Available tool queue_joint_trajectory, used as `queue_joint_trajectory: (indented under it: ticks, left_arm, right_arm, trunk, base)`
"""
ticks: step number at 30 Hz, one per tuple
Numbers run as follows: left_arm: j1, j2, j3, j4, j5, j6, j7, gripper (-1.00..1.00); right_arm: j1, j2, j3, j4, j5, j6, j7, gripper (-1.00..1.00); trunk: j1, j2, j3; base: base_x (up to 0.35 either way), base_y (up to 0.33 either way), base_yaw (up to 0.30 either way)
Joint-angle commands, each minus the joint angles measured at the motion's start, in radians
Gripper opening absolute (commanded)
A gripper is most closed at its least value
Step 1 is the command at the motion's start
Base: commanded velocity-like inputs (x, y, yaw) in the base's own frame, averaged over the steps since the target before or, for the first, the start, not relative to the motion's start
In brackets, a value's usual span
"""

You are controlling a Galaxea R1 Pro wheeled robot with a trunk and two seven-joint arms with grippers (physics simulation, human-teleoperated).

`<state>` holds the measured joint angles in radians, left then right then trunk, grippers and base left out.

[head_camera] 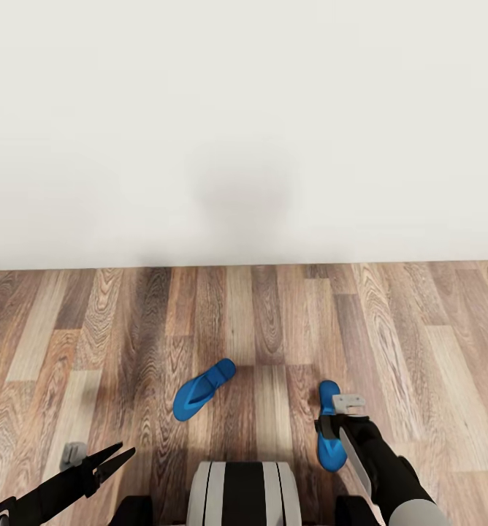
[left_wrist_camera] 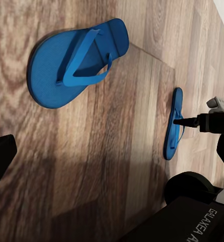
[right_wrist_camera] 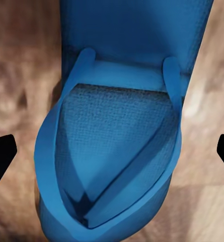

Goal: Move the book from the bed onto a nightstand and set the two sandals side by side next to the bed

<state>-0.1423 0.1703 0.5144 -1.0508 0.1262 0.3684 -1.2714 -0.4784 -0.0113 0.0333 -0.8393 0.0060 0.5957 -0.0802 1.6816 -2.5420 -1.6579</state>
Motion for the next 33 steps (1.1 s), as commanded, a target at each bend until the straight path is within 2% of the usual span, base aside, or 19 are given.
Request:
queue_joint_trajectory:
  ticks: [1, 3, 14, 15, 33]
  left_arm:
    - [0.000, 0.000, 0.001, 0.000, 0.003, 0.011, -0.003, 1.00]
    - [0.000, 0.000, 0.001, 0.000, 0.003, 0.011, -0.003, 1.00]
    - [0.000, 0.000, 0.001, 0.000, 0.003, 0.011, -0.005, 1.00]
    - [0.000, 0.000, 0.001, 0.000, 0.003, 0.011, -0.005, 1.00]
    - [0.000, 0.000, 0.001, 0.000, 0.003, 0.011, -0.005, 1.00]
  right_arm:
    - [0.000, -0.001, 0.004, -0.001, 0.000, 0.006, -0.004, 1.00]
    - [0.000, -0.001, 0.004, -0.001, 0.001, 0.006, -0.004, 1.00]
    - [0.000, -0.001, 0.004, -0.001, 0.002, 0.006, -0.004, 1.00]
    - [0.000, -0.001, 0.004, -0.001, 0.002, 0.006, -0.004, -1.00]
    - [0.000, -0.001, 0.003, -0.001, 0.005, 0.006, -0.004, -1.00]
  trunk:
    - [0.000, 0.000, -0.004]
    - [0.001, -0.001, -0.012]
    - [0.001, -0.001, -0.012]
    - [0.001, -0.001, -0.012]
    - [0.001, -0.001, -0.012]
  base:
    - [0.000, 0.000, 0.000]
    - [0.000, 0.000, 0.000]
    - [0.000, 0.000, 0.000]
    - [0.000, 0.000, 0.000]
    - [0.000, 0.000, 0.000]
